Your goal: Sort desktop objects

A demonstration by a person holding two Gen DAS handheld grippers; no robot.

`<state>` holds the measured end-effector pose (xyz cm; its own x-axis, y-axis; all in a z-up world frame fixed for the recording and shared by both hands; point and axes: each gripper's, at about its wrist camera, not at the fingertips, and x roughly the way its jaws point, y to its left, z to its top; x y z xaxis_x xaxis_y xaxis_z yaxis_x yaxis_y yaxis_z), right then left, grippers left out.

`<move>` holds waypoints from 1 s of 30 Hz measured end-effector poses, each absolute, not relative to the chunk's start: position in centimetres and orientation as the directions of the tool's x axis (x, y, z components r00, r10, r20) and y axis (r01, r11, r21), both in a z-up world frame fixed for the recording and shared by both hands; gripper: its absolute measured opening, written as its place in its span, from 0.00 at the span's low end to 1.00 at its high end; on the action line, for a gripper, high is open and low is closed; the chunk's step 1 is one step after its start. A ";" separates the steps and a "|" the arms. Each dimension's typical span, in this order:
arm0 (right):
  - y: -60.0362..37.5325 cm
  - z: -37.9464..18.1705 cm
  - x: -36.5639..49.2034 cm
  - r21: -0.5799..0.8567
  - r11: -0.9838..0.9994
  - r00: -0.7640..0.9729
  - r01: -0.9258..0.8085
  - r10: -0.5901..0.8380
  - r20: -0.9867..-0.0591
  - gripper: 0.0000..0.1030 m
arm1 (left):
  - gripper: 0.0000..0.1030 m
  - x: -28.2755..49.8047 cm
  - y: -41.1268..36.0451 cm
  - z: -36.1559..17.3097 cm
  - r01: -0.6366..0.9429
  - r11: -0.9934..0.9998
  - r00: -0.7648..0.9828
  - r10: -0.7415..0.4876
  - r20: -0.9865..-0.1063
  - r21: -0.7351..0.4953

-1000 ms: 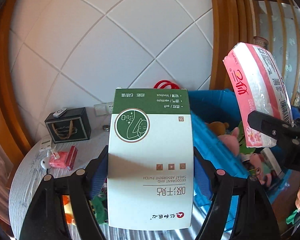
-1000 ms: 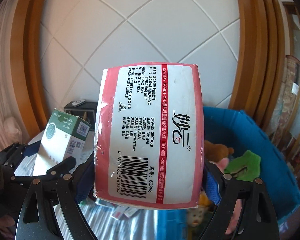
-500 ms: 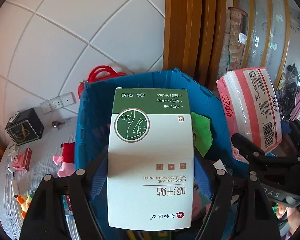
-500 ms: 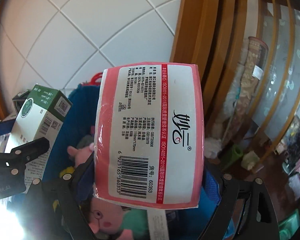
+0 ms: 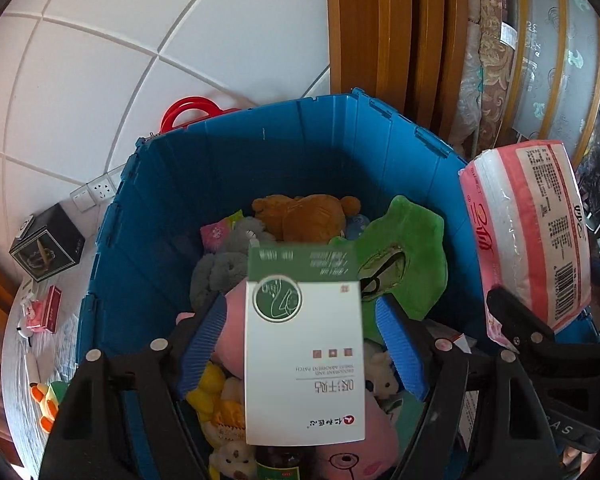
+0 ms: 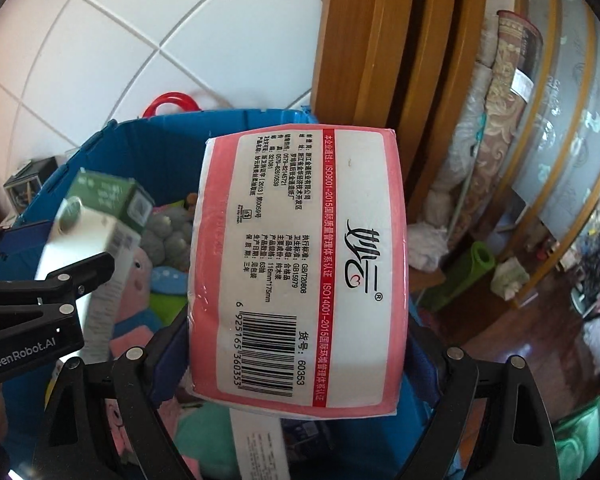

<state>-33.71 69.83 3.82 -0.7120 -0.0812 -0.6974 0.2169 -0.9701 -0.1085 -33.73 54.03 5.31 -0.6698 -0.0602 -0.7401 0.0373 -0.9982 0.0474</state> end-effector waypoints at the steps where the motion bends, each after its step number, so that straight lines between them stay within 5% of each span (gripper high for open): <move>1: 69.9 3.8 -34.2 -0.113 -0.969 -0.712 0.220 -0.080 -0.697 0.88 | 0.76 -33.8 54.0 5.6 0.043 -0.998 -0.672 -0.066 -0.737 0.051; 15: 68.5 5.6 -34.7 -0.144 -0.965 -0.761 0.218 -0.075 -0.645 1.00 | 0.76 -31.8 52.2 6.3 0.089 -0.995 -0.667 -0.098 -0.739 0.052; 30: 69.5 5.7 -25.7 -0.097 -0.966 -0.774 0.239 -0.129 -0.620 1.00 | 0.78 -21.1 51.5 8.7 0.085 -0.996 -0.830 -0.049 -0.555 -0.040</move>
